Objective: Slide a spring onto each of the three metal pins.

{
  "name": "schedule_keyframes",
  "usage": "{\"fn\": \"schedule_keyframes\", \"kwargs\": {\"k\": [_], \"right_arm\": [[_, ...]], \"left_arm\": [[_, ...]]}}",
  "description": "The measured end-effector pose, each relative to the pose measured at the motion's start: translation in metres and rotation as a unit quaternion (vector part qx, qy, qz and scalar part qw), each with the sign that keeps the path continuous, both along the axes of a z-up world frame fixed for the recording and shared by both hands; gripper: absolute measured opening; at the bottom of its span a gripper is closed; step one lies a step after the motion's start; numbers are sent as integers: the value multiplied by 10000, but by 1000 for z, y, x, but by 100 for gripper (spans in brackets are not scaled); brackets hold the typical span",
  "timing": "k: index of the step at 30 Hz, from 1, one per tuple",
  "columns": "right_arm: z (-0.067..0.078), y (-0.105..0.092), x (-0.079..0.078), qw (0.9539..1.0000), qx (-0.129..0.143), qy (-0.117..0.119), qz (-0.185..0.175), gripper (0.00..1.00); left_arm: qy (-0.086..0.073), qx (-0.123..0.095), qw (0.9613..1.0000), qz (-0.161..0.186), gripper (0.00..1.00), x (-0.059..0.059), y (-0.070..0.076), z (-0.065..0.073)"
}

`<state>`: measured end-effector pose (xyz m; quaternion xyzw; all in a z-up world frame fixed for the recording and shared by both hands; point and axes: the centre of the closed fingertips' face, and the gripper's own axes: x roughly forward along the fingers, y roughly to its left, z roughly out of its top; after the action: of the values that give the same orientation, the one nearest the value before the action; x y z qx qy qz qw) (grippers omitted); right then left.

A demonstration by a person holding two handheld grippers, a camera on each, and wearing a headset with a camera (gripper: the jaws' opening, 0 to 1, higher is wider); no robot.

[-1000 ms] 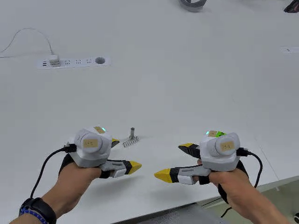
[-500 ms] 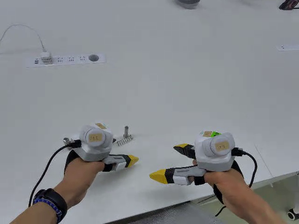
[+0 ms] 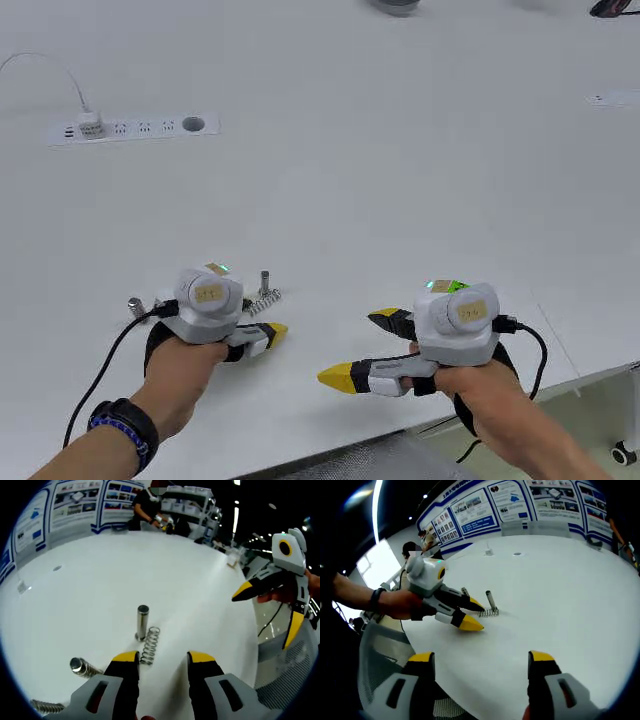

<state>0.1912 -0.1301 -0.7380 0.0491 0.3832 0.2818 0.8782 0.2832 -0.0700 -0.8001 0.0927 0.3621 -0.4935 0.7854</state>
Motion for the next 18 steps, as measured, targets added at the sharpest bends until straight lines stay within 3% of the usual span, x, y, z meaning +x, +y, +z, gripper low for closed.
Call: {"fn": "schedule_keyframes", "kwargs": {"k": [2,6,11,13,15,17,18], "right_arm": [[-1,-1,0,10000,-33,10,19,77],[0,-1,2,10000,-27,2,33,77],[2,-1,5,10000,-34,-26,52,77],[2,-2,5,10000,-21,-28,43,77],[1,-2,6,10000,-25,-28,42,77],[1,-1,5,10000,-24,-24,48,77],[1,0,5,10000,-24,-23,54,77]], "left_arm": [[23,-37,10000,32,37,2,-2,1],[-151,31,9999,20,30,4,-6,-1],[-424,217,9989,2,20,7,-2,-3],[-627,415,9971,-107,15,9,1,-5],[-647,413,9969,-151,11,6,-2,-5],[-797,539,9950,-282,11,5,0,-5],[-771,553,9951,-287,11,2,0,-6]]}}
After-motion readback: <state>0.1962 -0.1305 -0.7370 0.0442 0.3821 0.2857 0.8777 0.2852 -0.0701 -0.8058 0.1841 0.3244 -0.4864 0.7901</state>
